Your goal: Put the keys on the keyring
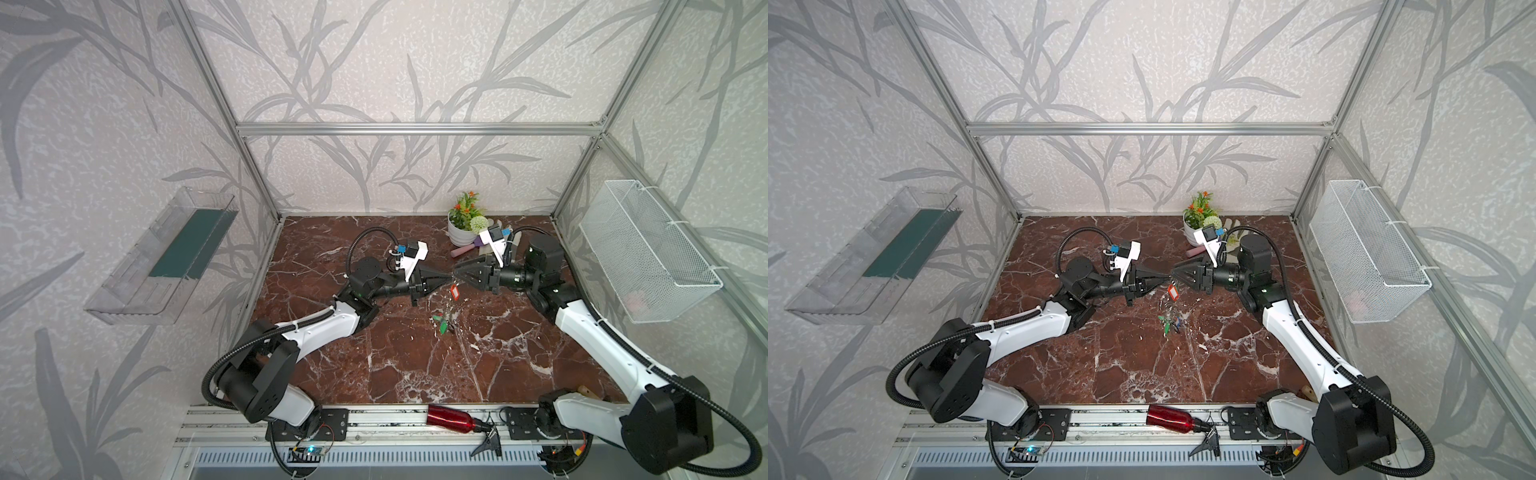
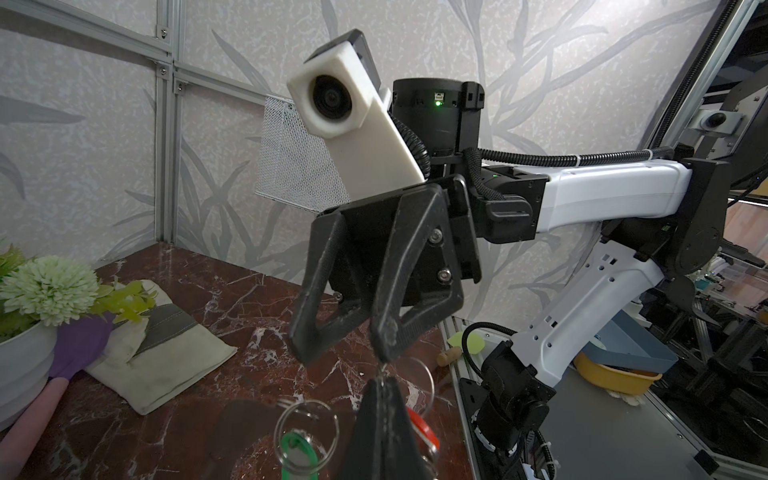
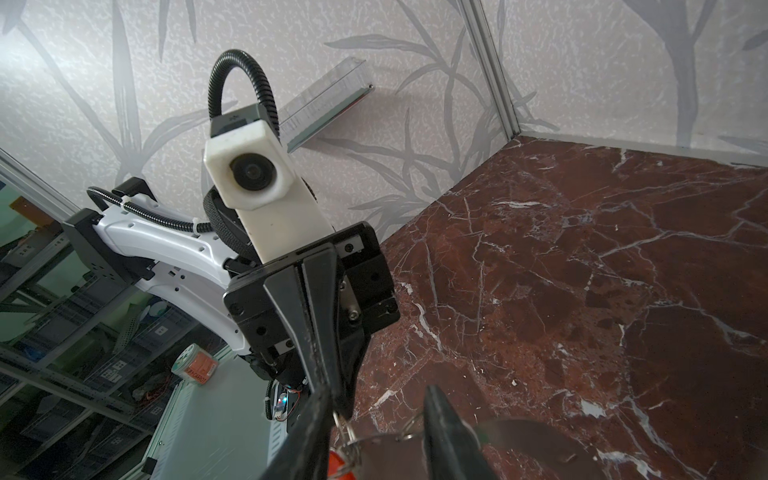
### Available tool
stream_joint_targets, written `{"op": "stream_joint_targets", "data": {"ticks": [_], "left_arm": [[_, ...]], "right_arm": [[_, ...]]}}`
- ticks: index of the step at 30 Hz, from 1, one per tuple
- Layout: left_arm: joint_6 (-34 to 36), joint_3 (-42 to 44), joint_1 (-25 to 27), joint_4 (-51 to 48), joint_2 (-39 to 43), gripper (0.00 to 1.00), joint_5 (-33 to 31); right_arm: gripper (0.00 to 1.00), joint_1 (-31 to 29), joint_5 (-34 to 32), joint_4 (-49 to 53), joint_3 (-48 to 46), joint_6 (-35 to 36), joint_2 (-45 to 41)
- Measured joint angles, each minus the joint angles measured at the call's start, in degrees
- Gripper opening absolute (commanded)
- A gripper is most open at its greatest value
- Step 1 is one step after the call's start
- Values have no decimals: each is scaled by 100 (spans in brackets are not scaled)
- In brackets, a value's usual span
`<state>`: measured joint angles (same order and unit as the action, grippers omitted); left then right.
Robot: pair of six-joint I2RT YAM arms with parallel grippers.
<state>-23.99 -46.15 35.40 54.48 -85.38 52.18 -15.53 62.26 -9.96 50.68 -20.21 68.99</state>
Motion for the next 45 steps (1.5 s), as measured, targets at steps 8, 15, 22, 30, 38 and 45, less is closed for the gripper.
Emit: {"op": "stream_joint_targets", "data": {"ticks": [8,15,22,30,38,45], "left_arm": [[0,0,-4,-2,0,0,-7],[2,0,-4,-13,0,0,-20],[2,-31,-4,-28,-2,0,-22],[7,-63,-4,-48,-11,0,-70],[48,-66,-4,-63,-24,0,-131],[83,-90,-24,-254,-24,0,-162]], "right_arm": [[32,0,90,-179,-208,-140,-70],[28,-7,136,-267,-328,-229,-79],[25,-46,151,-282,-341,-232,-79],[21,-105,175,-271,-367,-199,-79],[4,-109,186,-258,-369,-168,-79],[0,-114,162,-256,-393,-120,-79]]}}
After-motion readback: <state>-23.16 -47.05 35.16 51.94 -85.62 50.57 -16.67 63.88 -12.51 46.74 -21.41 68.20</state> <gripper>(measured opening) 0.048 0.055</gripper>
